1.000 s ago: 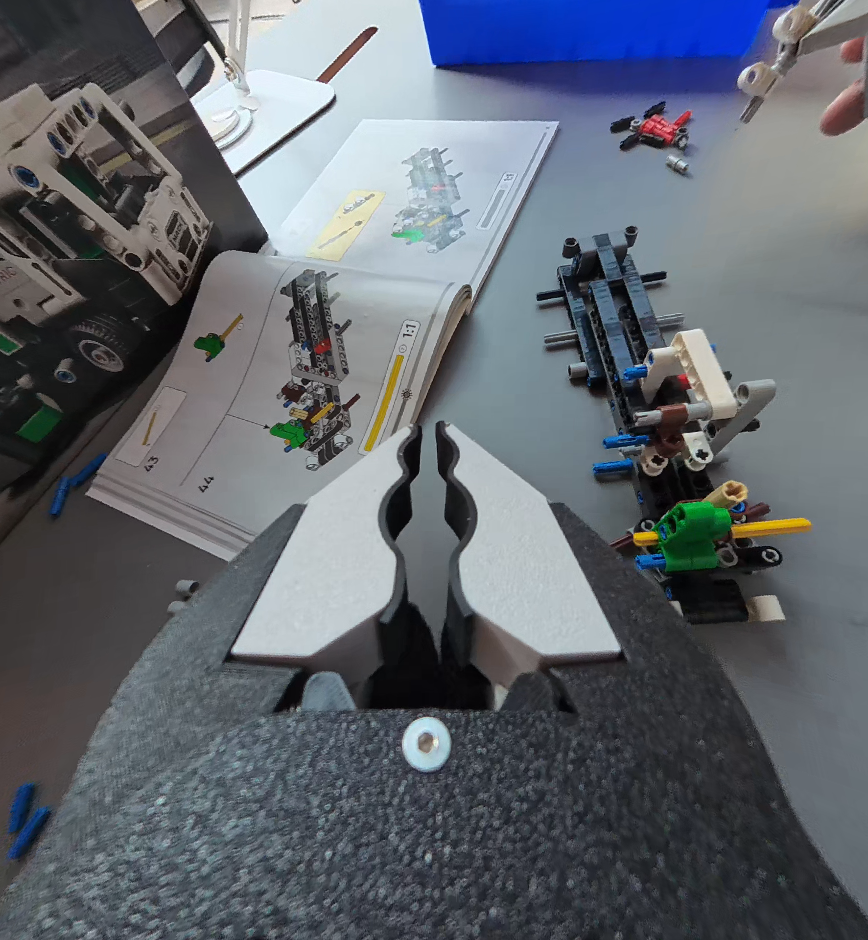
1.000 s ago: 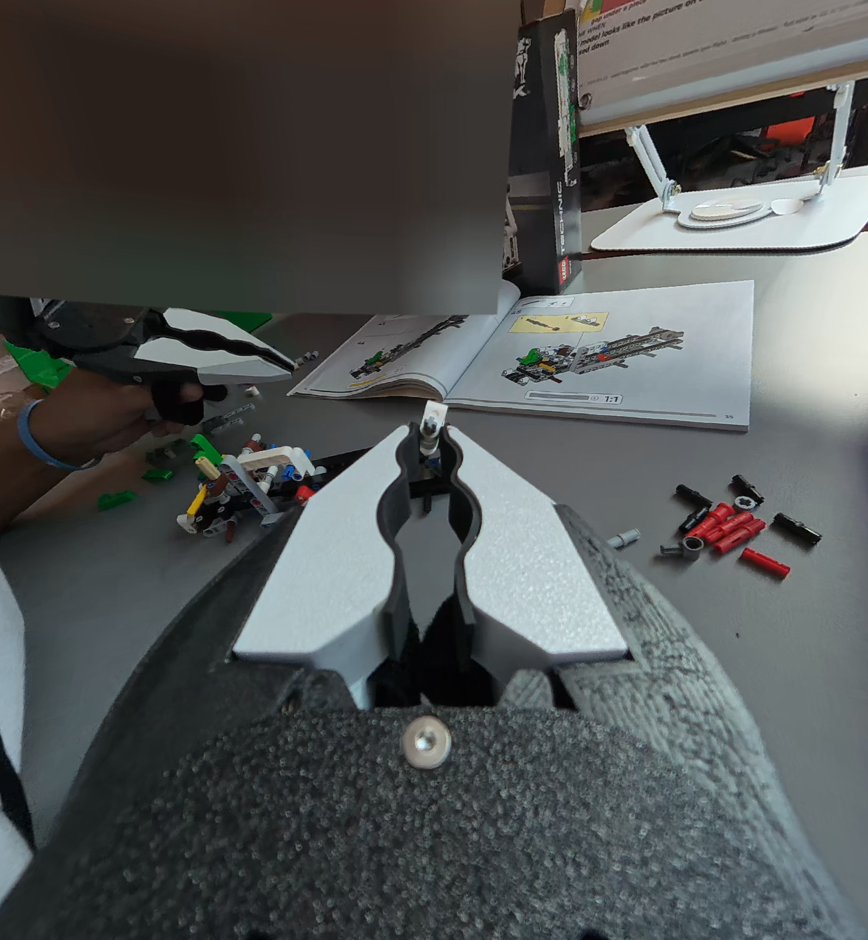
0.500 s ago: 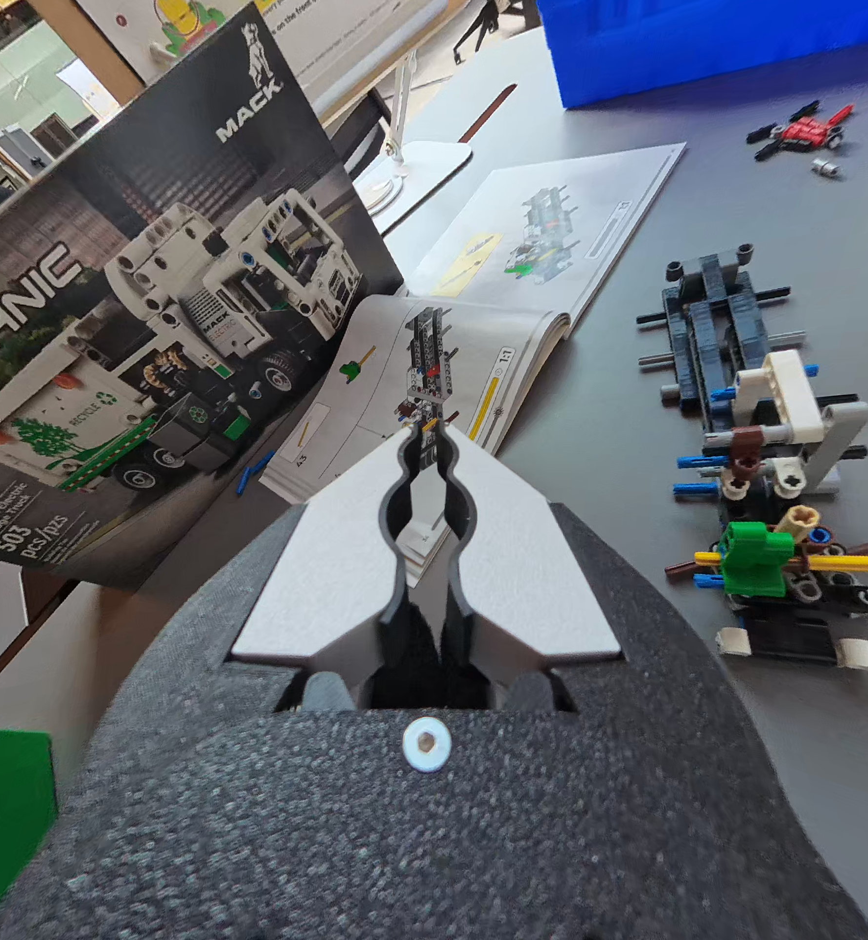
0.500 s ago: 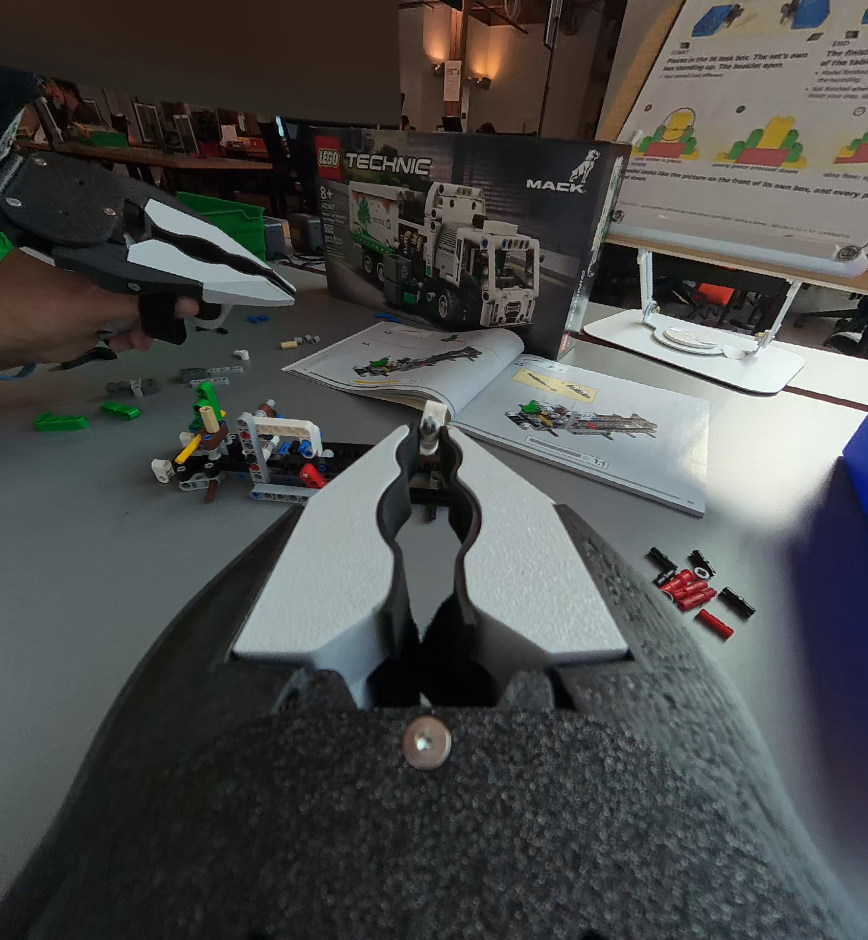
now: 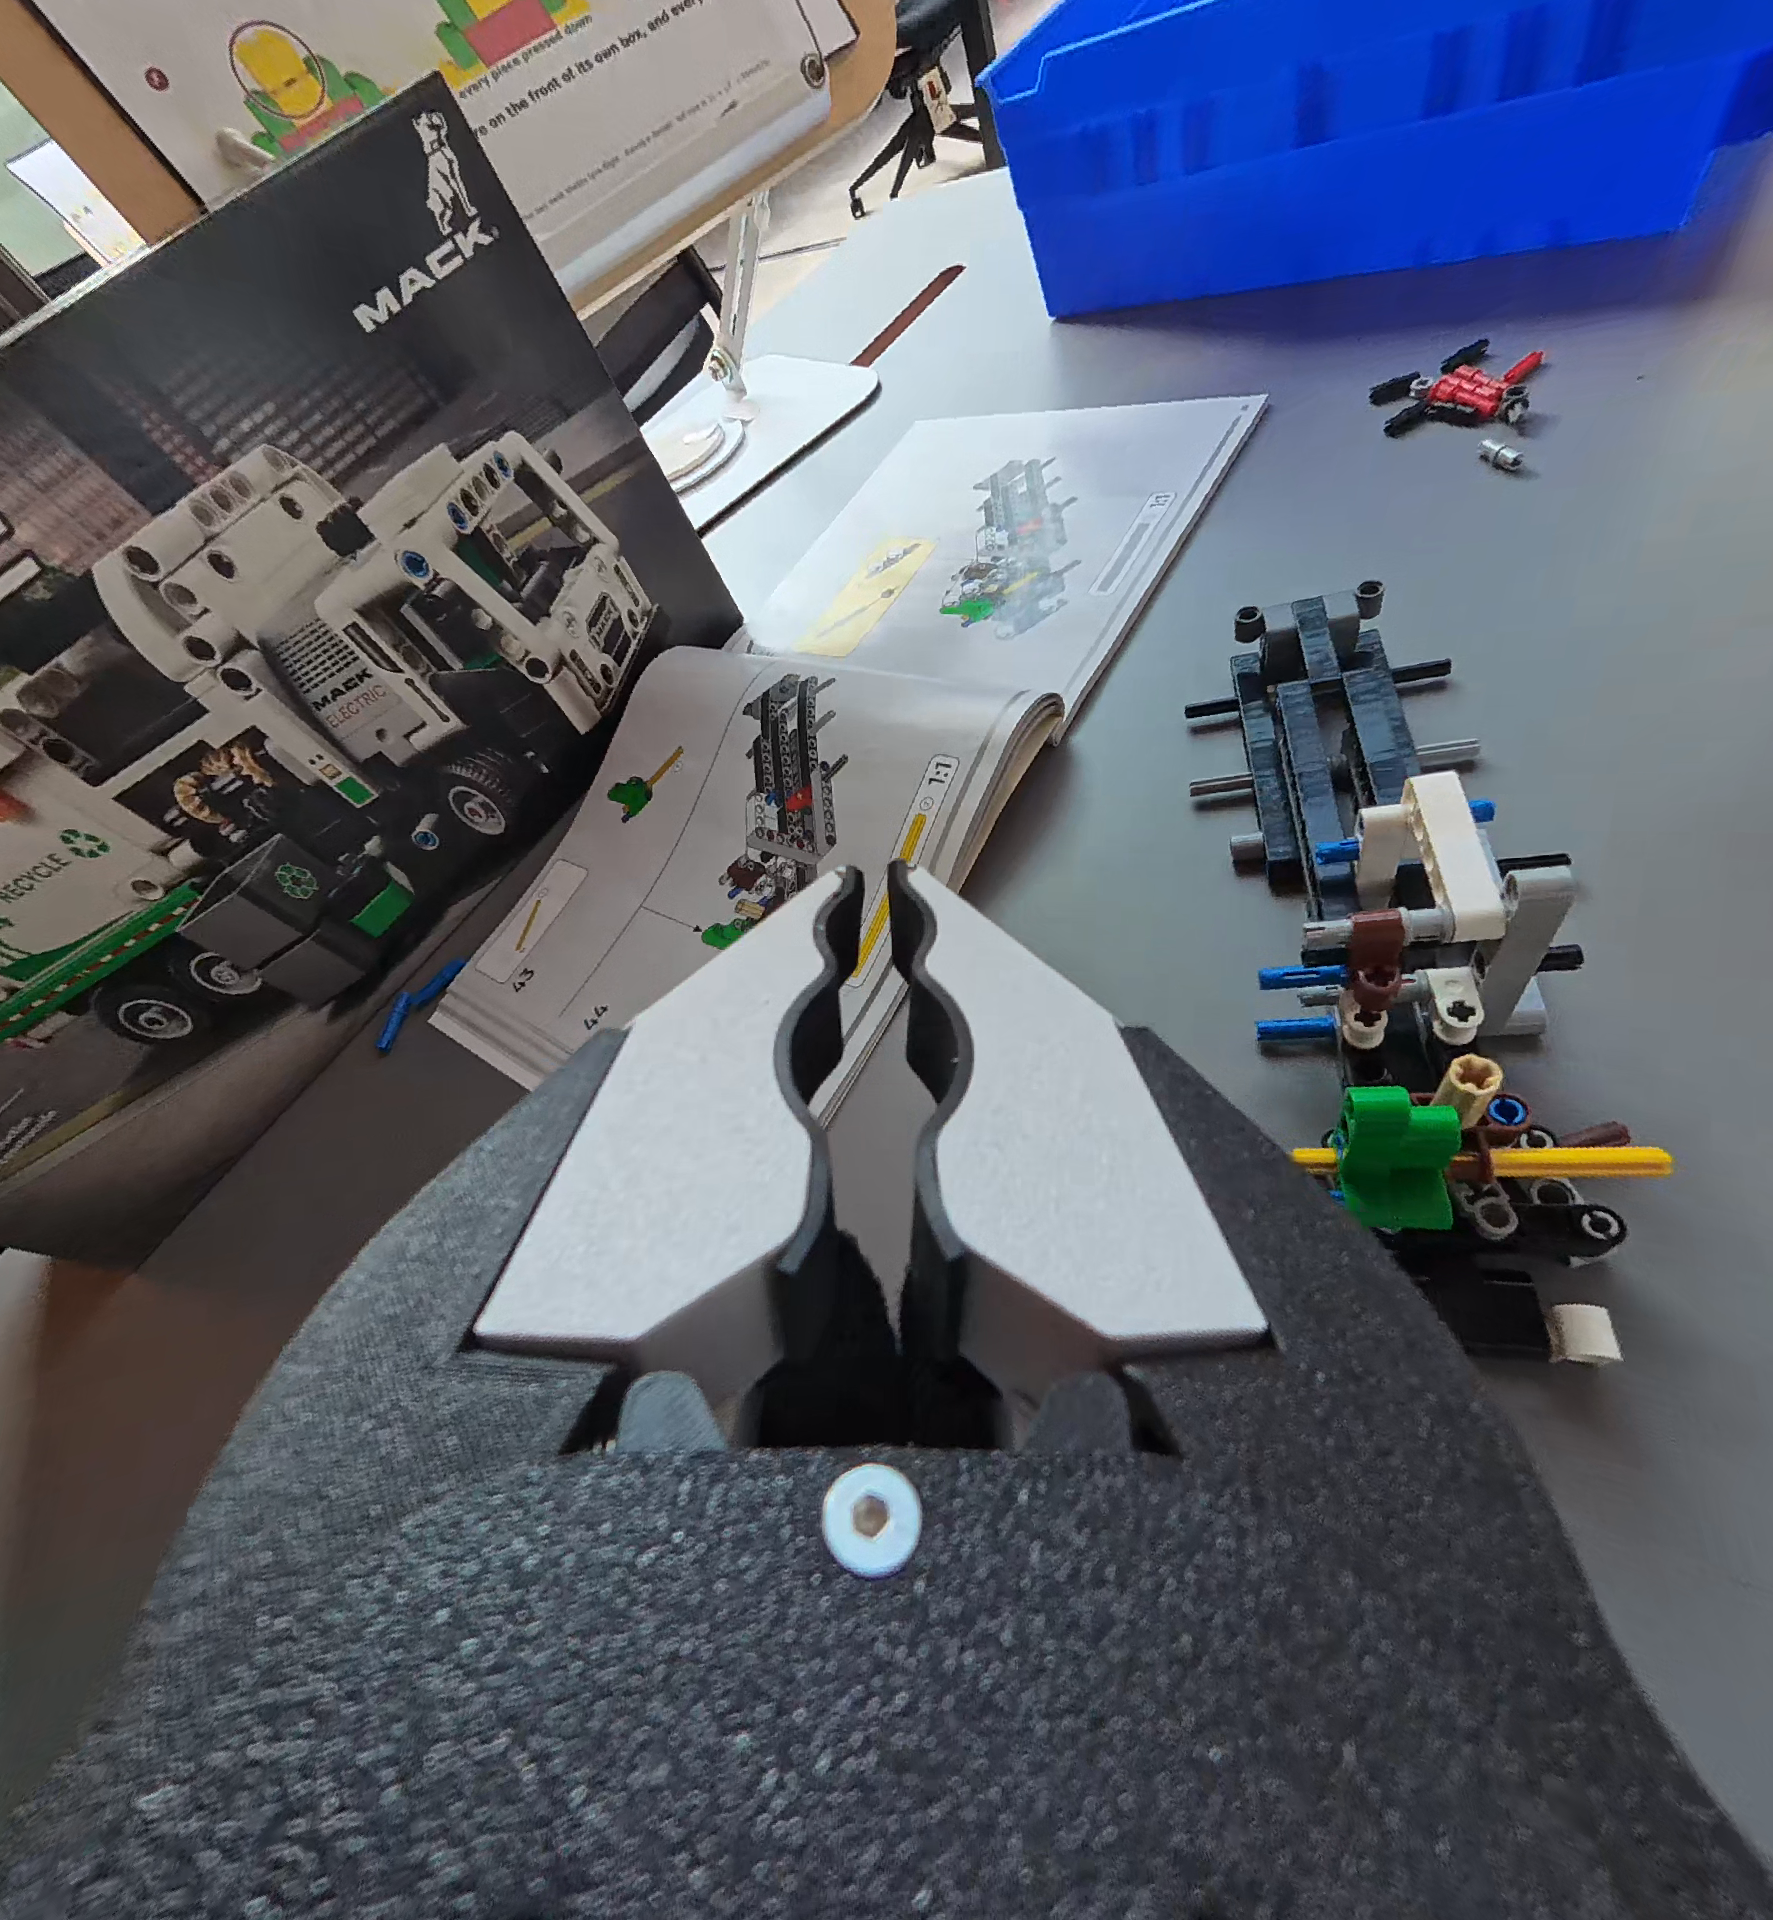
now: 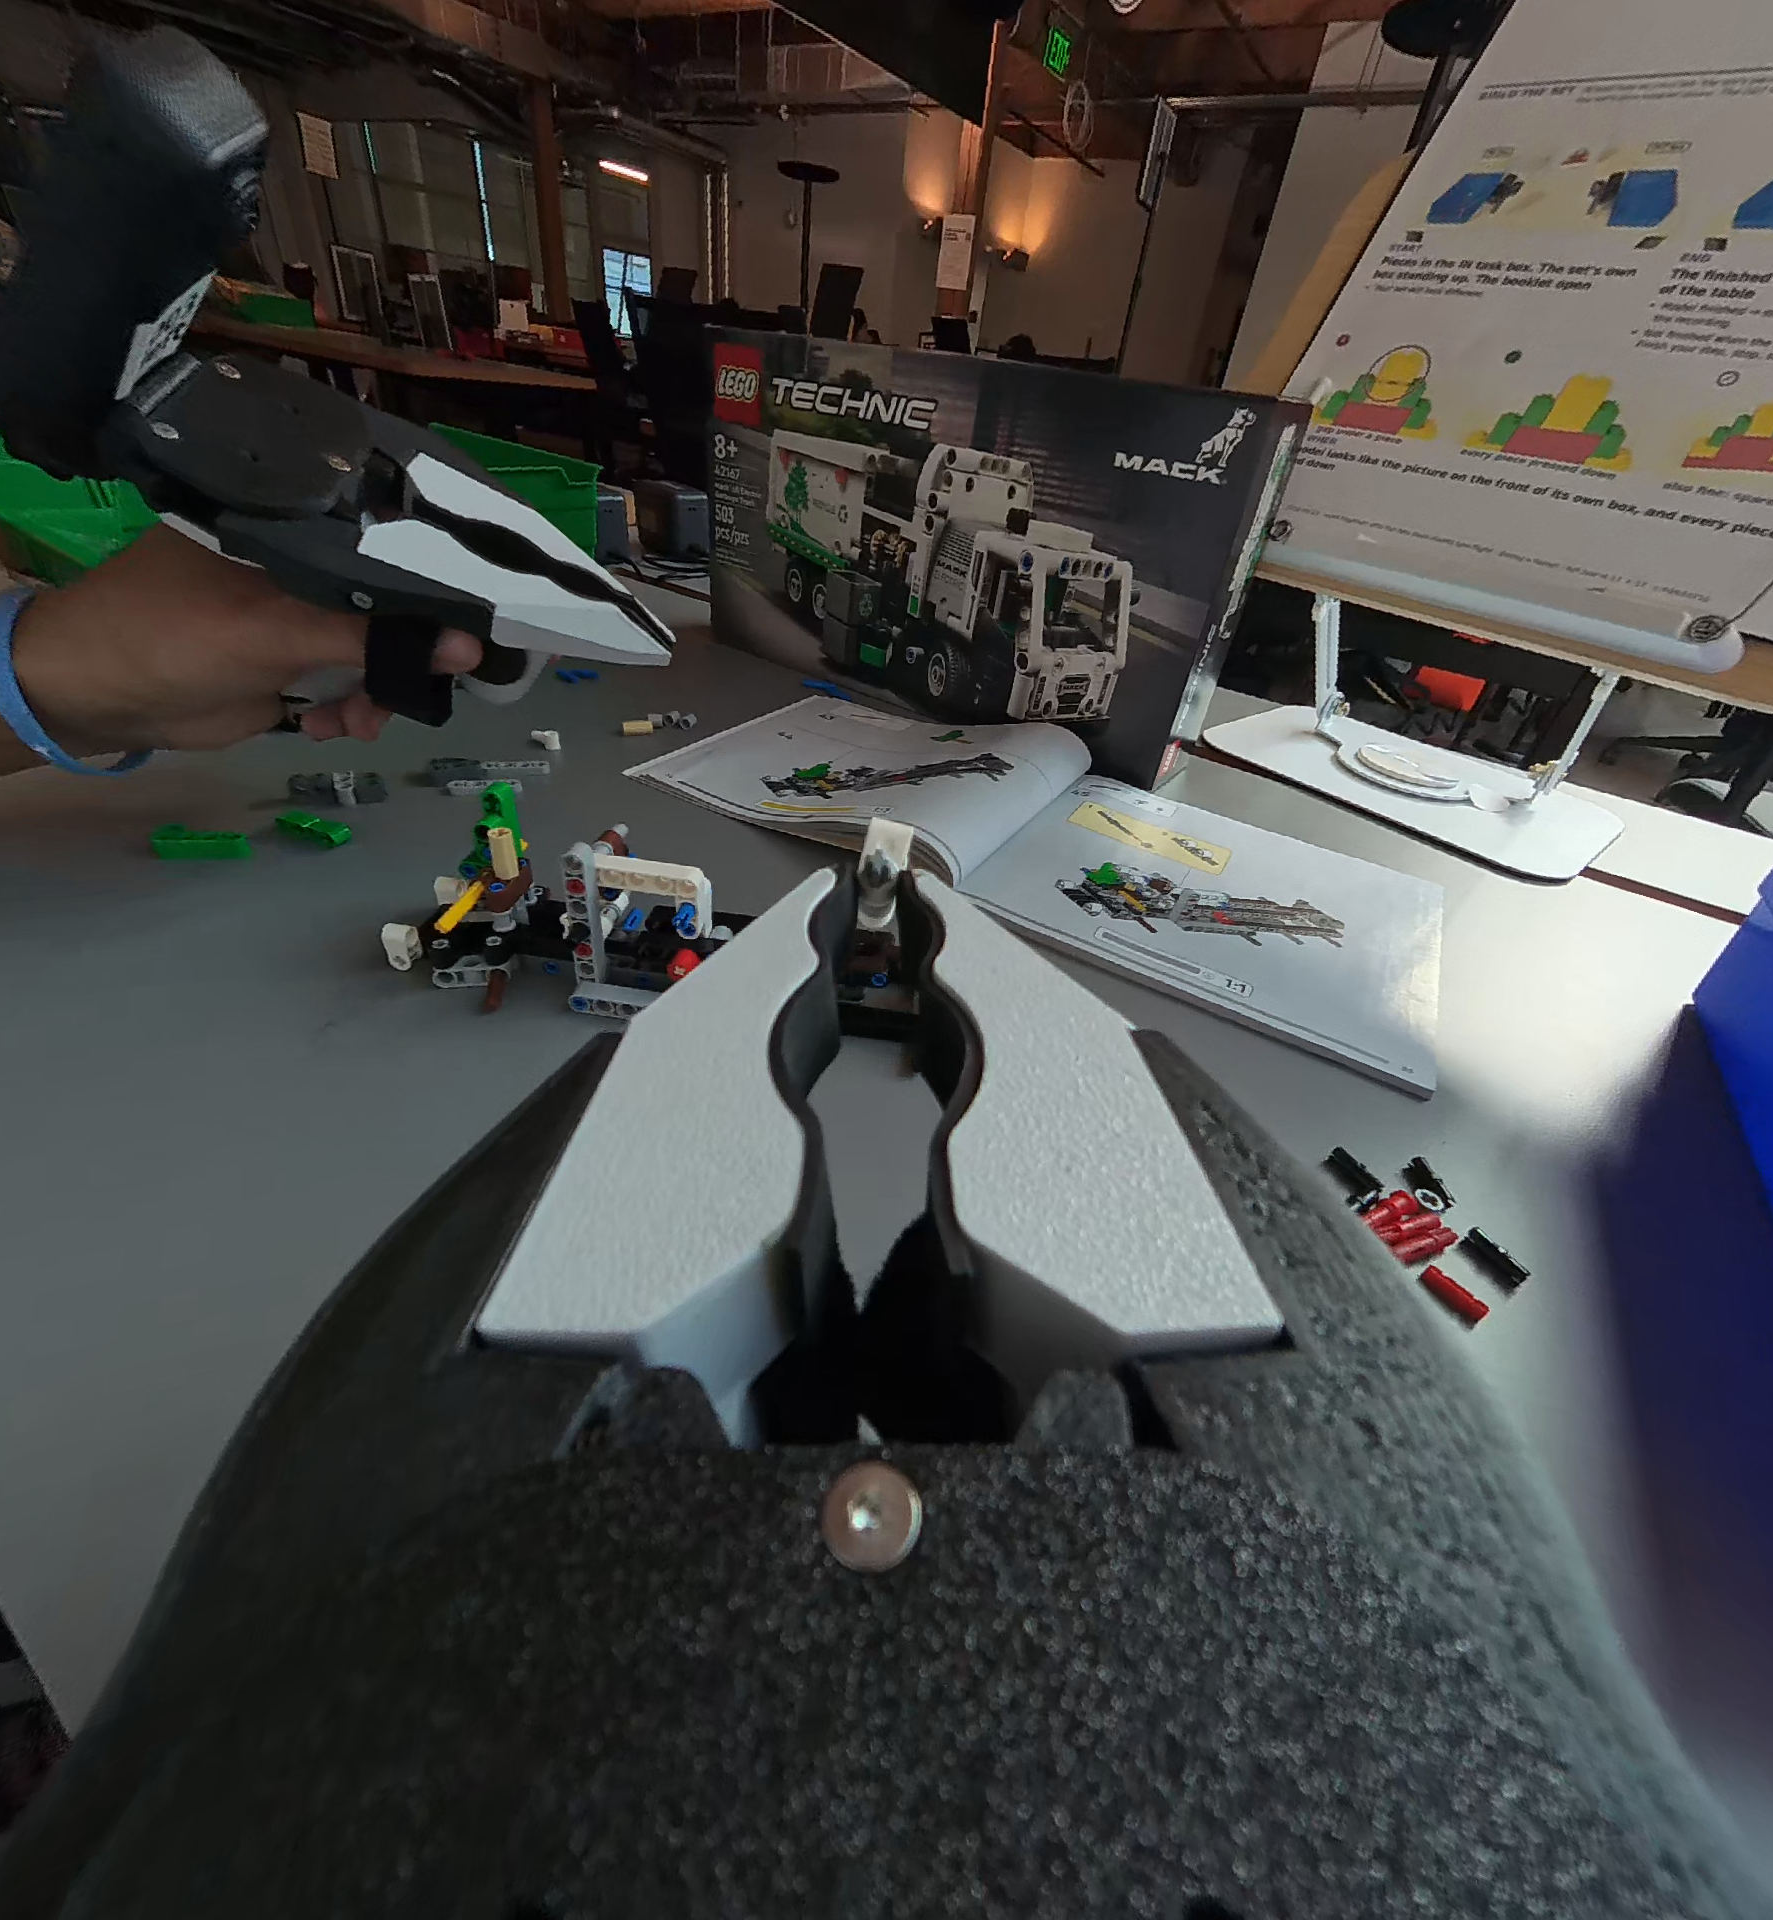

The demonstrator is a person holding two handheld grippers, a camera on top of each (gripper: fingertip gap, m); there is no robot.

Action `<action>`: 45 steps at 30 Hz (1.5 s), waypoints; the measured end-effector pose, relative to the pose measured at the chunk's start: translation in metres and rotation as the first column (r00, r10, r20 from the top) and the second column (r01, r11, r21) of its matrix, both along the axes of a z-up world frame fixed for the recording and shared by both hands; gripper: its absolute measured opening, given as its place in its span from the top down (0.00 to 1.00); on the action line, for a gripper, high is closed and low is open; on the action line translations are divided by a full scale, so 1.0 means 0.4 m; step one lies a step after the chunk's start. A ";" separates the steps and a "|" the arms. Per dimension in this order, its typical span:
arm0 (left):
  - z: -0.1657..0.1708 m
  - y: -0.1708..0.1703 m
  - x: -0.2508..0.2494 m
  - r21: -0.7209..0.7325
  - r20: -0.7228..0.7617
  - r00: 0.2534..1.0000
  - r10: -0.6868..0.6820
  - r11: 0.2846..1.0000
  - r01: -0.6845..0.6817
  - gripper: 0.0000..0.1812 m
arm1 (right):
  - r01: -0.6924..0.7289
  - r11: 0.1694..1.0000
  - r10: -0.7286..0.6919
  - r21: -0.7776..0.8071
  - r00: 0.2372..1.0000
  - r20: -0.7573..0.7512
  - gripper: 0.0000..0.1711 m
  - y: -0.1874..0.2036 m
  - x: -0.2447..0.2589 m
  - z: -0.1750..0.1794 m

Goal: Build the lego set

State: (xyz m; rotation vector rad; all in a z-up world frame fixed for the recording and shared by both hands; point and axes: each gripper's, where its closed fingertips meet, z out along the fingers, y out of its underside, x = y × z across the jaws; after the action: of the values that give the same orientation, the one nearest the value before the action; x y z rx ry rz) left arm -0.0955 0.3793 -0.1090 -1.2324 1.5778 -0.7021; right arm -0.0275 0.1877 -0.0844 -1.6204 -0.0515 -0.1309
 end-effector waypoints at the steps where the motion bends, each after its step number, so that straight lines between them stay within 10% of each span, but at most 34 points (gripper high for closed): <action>1: -0.001 0.003 0.000 0.011 -0.002 1.000 0.005 1.000 -0.005 0.98 | -0.001 1.000 0.001 0.002 1.000 -0.003 0.96 -0.001 0.000 0.000; 10: -0.001 -0.034 0.000 0.049 -0.011 0.999 -0.047 0.998 0.048 0.98 | -0.004 1.000 0.004 -0.026 1.000 0.018 0.96 0.007 -0.004 -0.012; 17: 0.100 -0.316 -0.059 0.073 0.138 0.860 -0.491 0.871 0.485 0.97 | -0.133 0.986 0.142 0.104 0.987 -0.080 0.96 0.005 -0.096 0.038; 22: 0.052 -0.401 -0.066 0.245 0.037 0.840 -0.541 0.820 0.517 0.94 | -0.234 0.940 0.302 0.249 0.910 -0.283 0.96 0.023 -0.206 0.074; 45: 0.105 -0.404 -0.088 0.166 0.110 0.813 -0.572 0.817 0.552 0.97 | -0.338 0.917 0.399 0.213 0.780 -0.482 0.97 0.058 -0.282 0.030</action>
State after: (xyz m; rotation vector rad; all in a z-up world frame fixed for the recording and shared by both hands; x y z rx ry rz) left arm -0.1306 0.2178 -0.0672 -0.5818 1.8382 -1.0258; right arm -0.1401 0.2108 -0.0723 -1.4522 0.0531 0.6044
